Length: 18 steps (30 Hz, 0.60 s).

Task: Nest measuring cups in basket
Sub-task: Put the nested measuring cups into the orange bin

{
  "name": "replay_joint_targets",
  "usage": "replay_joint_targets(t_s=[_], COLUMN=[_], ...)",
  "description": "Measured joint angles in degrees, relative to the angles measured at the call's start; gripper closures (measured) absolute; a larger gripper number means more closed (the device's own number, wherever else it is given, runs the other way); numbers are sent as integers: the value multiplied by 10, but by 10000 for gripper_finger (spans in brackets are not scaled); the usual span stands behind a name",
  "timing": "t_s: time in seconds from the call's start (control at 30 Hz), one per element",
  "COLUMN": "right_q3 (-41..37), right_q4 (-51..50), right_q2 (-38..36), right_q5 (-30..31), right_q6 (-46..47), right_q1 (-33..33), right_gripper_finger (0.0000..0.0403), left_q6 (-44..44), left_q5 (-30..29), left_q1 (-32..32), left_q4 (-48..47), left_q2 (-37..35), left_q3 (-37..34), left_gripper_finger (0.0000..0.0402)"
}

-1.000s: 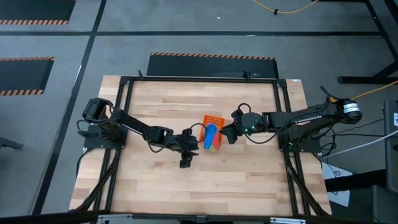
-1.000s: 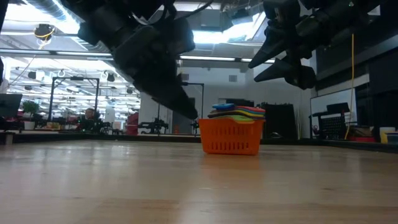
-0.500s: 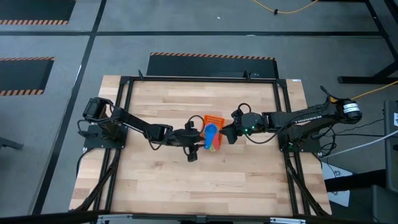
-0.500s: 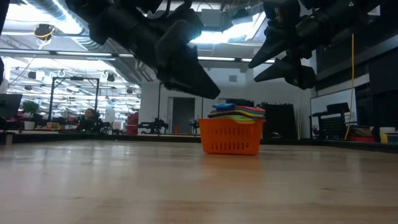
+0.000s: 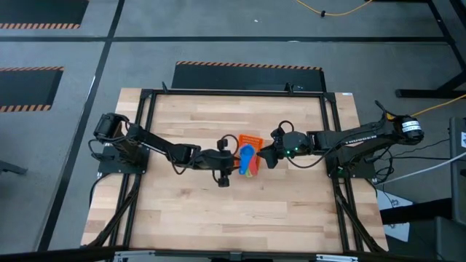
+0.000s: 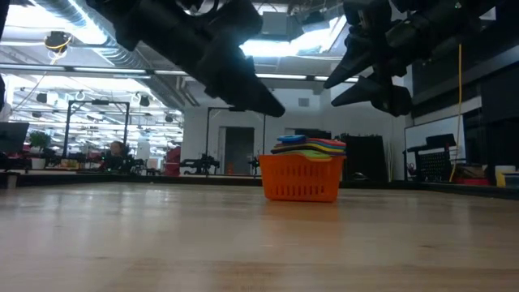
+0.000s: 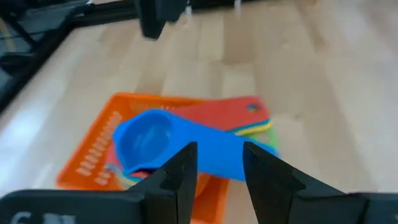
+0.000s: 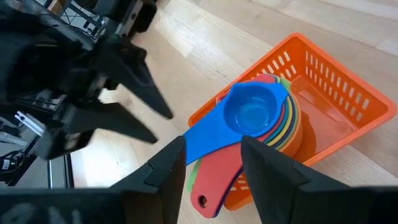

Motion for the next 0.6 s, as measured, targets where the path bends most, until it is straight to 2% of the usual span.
replay_joint_targets(t_s=[0.2,0.6], right_q3=[0,0], right_q4=[1,0], right_q2=[0,0], right_q5=[0,0], right_q6=[0,-1], right_q1=[0,0], right_gripper_finger=[244,244], left_q6=[30,13], left_q5=[-51,-56], left_q1=[1,2], left_q4=[-43,-68], left_q2=[7,7], left_q3=[0,-1], left_gripper_finger=[280,280])
